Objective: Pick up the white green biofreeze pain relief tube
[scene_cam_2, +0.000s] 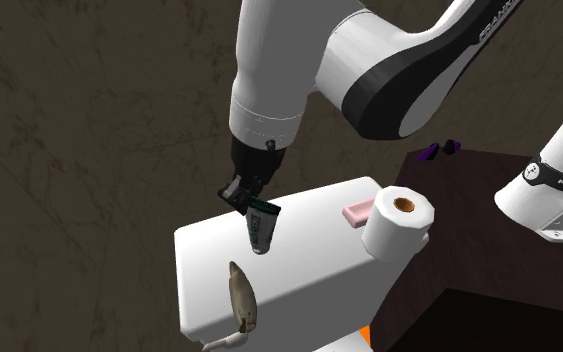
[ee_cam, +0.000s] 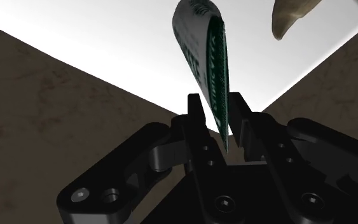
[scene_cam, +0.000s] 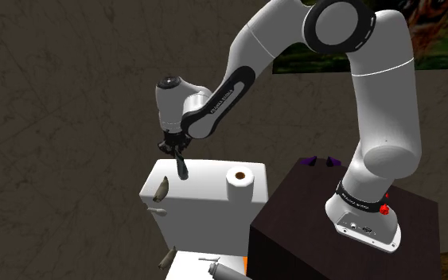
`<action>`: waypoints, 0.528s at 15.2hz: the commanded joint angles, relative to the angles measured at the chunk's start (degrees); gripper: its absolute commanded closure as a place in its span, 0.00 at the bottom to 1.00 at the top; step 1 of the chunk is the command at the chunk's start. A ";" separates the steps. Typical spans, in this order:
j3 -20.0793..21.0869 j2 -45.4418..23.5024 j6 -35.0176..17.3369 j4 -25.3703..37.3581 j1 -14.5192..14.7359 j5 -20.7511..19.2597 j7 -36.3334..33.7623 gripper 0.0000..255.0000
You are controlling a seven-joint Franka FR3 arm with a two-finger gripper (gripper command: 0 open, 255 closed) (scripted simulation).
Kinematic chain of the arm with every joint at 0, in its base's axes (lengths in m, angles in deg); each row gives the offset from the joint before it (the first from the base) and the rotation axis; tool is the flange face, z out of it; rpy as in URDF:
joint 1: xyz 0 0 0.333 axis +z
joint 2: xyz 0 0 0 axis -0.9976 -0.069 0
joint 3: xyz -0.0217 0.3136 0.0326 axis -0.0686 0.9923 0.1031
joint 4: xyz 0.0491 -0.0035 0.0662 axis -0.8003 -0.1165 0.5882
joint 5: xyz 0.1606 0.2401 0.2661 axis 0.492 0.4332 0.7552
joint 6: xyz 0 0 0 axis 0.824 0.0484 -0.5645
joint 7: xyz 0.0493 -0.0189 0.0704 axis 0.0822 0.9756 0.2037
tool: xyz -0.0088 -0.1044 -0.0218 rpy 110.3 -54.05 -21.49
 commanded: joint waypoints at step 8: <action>1.98 4.14 4.52 0.76 -1.30 3.53 3.05 1.00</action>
